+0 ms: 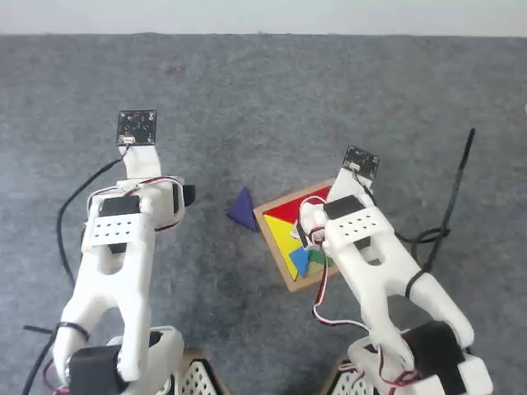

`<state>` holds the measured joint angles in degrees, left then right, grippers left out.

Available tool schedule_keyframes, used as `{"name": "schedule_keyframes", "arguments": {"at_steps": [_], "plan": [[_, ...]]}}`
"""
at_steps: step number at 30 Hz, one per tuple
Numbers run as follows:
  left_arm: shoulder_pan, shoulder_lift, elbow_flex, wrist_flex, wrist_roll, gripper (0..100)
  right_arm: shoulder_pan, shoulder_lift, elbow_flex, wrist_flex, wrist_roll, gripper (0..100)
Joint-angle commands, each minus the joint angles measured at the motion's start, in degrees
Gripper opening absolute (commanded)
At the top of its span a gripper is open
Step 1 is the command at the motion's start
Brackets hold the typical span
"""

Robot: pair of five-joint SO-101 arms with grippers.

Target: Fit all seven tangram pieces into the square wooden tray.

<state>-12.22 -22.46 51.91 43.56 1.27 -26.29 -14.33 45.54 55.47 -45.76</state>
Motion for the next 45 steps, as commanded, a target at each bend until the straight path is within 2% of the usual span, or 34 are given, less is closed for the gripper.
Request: {"name": "schedule_keyframes", "arguments": {"at_steps": [1,7,12,17,19,21,23,27,30,33,36,41,45], "plan": [[0.4,-0.3,-0.5,-1.3,-0.6,24,-0.3,-3.9,-0.1,0.8,-0.4,0.6],[0.4,-0.3,-0.5,-1.3,-0.6,24,0.1,-7.1,2.2,2.4,-0.4,0.6],[0.4,-0.3,-0.4,-1.3,-0.6,24,4.4,-6.9,2.2,2.5,1.7,0.6],[0.6,-0.2,-0.5,-0.9,-0.6,24,10.8,-7.9,1.8,2.1,17.2,0.6],[3.3,-0.3,-0.9,1.0,-3.1,24,16.7,-9.2,1.1,1.6,30.2,0.6],[8.7,-0.8,-1.7,6.9,-6.5,24,24.0,-11.6,-0.6,1.3,44.6,0.6],[14.4,-0.9,-3.0,12.7,-7.5,24,30.9,-14.5,-1.9,1.0,54.2,0.6],[21.8,-4.5,-2.6,17.4,-12.5,23,40.9,-20.4,2.7,0.6,57.1,0.6],[25.8,-12.5,1.0,18.0,-16.6,20,43.2,-23.3,11.5,-4.6,64.9,0.6],[28.3,-17.1,1.8,22.4,-17.8,20,43.6,-24.7,19.3,-10.2,66.5,0.6],[31.8,-16.0,1.0,26.2,-19.2,20,43.8,-25.2,22.3,-13.5,66.3,0.6],[38.4,-12.7,0.7,25.9,-19.2,21,45.4,-24.7,23.6,-13.9,66.4,0.6],[42.4,-8.6,0.8,22.5,-18.5,21,46.5,-24.8,25.7,-16.6,66.5,0.6]]}}
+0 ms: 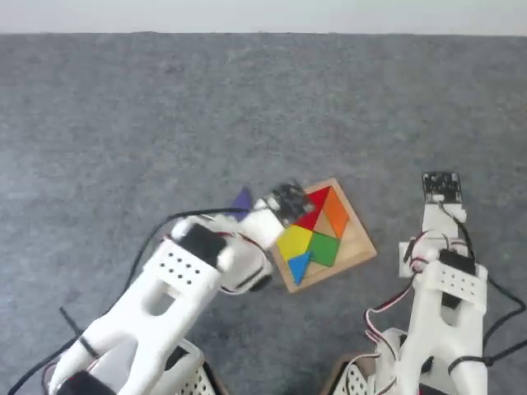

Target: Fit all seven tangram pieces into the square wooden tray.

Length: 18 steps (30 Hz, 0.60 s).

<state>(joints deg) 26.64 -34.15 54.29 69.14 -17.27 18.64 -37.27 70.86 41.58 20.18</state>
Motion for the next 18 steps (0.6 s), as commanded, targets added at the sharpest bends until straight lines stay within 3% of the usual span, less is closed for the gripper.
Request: {"name": "schedule_keyframes", "arguments": {"at_steps": [1,9,18], "plan": [[4.0,4.6,-1.7,-4.0,0.7,21,1.7,-1.9,0.4,-2.8,0.6,0.6],[5.1,18.6,-5.8,-10.3,2.5,21,1.9,-1.8,0.4,-3.0,0.6,0.6],[5.1,20.6,-10.6,-10.2,2.5,21,1.6,-1.8,0.4,-3.1,0.5,0.6]]}}
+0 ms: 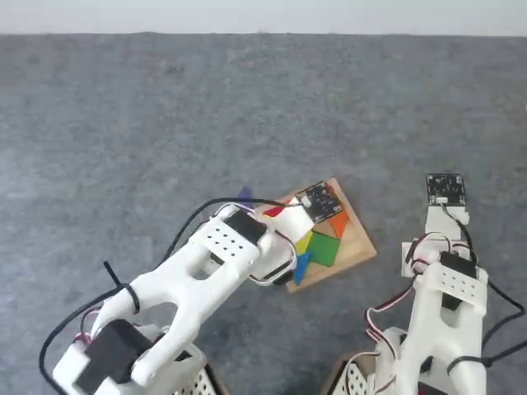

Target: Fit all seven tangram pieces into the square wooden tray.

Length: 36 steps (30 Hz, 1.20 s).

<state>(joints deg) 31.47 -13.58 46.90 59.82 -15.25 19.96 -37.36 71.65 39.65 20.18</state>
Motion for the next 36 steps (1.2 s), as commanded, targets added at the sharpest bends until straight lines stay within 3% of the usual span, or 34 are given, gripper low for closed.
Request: {"name": "schedule_keyframes", "arguments": {"at_steps": [1,11,20,36], "plan": [[0.3,0.0,-3.3,-1.0,0.5,21,0.3,-1.7,-0.4,-1.2,0.5,0.6],[0.3,0.3,-3.5,-2.6,0.5,21,0.3,-1.7,-0.4,-0.7,0.5,0.6],[0.4,12.7,-9.9,-3.0,0.1,20,0.3,-1.7,-0.4,-0.8,0.5,0.6],[1.5,8.2,-14.1,-1.3,0.2,20,0.6,-1.7,-0.2,-1.3,0.2,0.6]]}}
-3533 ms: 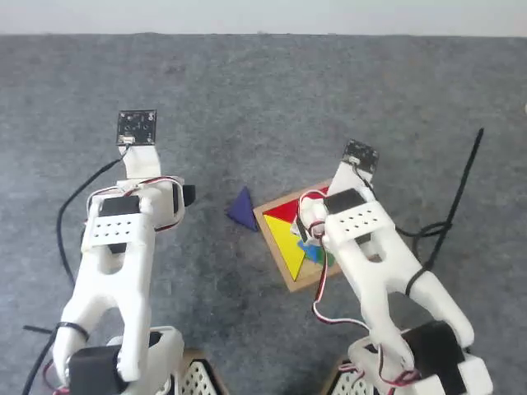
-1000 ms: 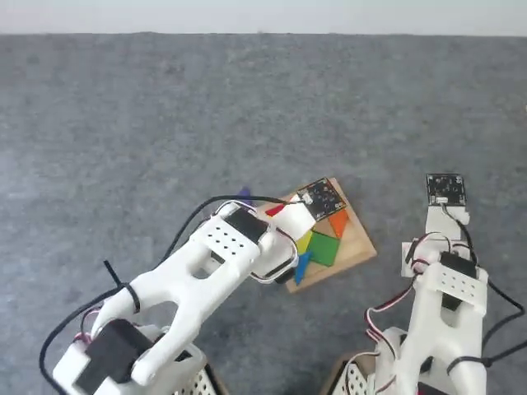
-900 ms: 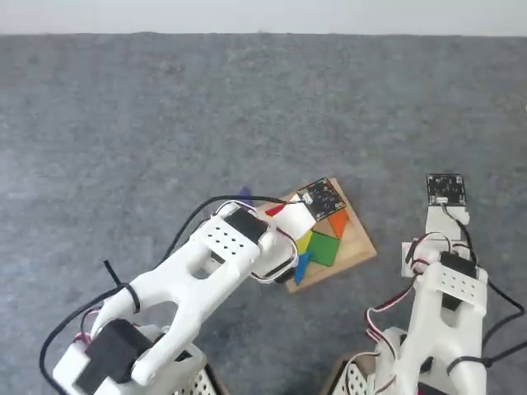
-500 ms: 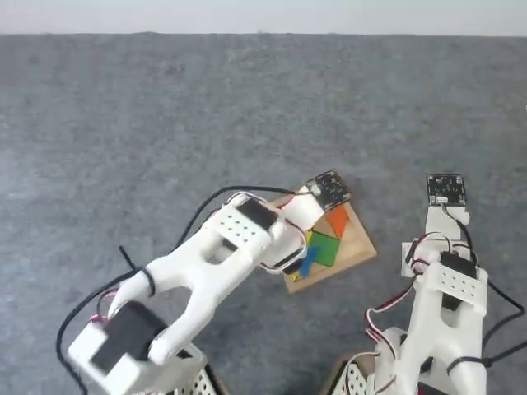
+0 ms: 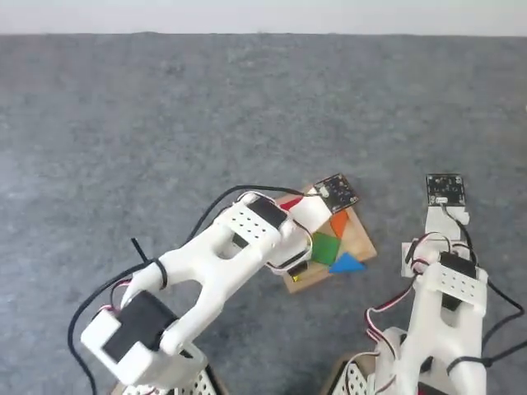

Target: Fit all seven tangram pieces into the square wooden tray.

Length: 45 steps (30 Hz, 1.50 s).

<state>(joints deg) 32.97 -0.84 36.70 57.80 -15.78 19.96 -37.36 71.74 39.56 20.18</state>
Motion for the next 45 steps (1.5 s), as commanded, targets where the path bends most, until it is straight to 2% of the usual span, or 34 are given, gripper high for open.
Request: {"name": "schedule_keyframes", "arguments": {"at_steps": [1,3,11,16,24,31,45], "plan": [[0.0,-5.0,-4.9,0.7,1.8,20,0.6,-1.7,-0.3,-1.2,0.2,0.6],[0.2,-5.4,-6.5,0.4,2.7,20,0.6,-1.7,-0.3,-1.2,0.1,0.6],[8.0,2.2,-12.6,0.4,3.0,21,-3.1,-1.8,-0.2,-1.0,0.1,0.6],[11.1,3.3,-15.5,0.6,3.1,21,1.3,-2.2,-0.6,-1.5,-1.8,0.6],[11.2,3.5,-15.3,-0.6,3.1,21,3.2,-2.2,-0.6,-3.2,-3.3,0.6],[11.2,11.2,-16.8,-4.3,3.8,21,3.2,-2.2,-0.5,-3.1,-3.1,0.6],[9.6,12.0,-18.4,-3.8,4.2,20,2.9,-1.9,-0.5,-3.0,-2.7,0.6]]}}
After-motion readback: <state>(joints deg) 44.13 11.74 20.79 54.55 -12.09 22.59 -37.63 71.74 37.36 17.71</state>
